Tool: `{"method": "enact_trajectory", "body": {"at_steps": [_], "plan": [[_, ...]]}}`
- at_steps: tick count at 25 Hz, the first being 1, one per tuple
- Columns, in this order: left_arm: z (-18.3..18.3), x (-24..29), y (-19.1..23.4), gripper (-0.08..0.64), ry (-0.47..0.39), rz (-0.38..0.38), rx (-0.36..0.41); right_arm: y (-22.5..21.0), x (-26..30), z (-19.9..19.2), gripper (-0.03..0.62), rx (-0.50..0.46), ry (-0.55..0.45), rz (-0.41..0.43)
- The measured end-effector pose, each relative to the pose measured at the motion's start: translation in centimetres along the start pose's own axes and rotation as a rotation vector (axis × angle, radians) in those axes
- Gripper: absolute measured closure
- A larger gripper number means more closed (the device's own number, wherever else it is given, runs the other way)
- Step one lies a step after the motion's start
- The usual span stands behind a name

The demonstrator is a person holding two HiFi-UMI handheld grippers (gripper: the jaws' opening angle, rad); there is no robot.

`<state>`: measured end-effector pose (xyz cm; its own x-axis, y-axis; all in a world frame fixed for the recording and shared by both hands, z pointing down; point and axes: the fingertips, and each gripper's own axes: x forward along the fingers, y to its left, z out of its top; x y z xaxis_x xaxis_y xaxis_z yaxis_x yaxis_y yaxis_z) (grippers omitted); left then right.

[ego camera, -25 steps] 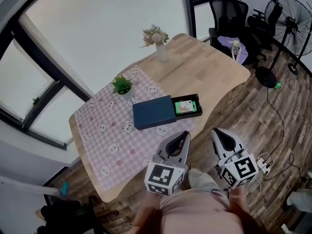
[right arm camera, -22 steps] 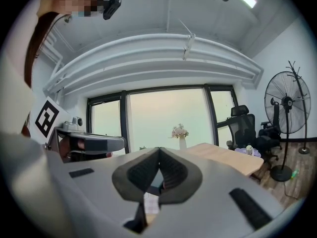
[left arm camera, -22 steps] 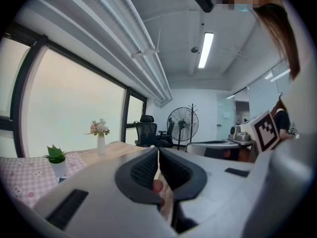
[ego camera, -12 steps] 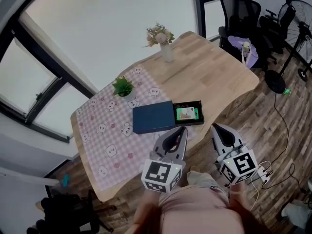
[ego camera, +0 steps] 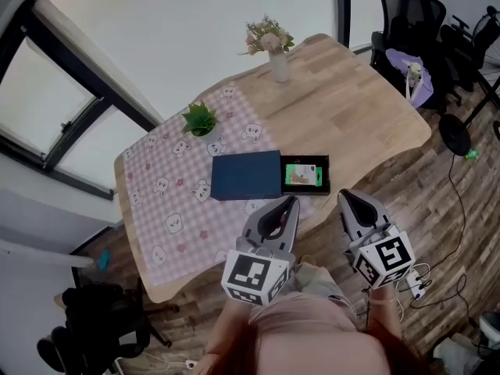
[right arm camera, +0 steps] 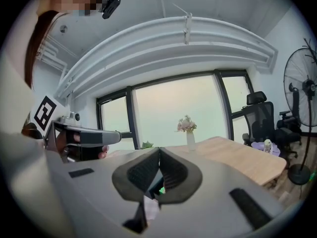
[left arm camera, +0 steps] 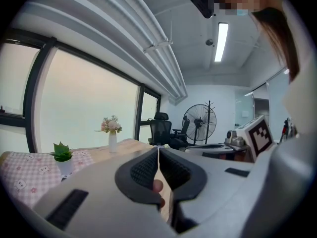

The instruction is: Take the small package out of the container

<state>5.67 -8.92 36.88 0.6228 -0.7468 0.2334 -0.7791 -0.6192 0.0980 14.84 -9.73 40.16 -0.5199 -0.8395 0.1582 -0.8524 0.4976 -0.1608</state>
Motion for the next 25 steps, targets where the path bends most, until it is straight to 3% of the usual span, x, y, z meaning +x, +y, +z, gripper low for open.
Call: {"method": "enact_trajectory", "body": {"at_steps": [18,25], "plan": [[1.8,4.8,6.1,0.546,-0.02,-0.037,-0.006,0.1,8.0,-3.6,0.523,-0.045,0.176,0.068],[2.2,5.6,9.9,0.546,-0.028,-0.019,-0.026,0.2,11.5,-5.2,0.491,-0.108,0.258,0.093]]}}
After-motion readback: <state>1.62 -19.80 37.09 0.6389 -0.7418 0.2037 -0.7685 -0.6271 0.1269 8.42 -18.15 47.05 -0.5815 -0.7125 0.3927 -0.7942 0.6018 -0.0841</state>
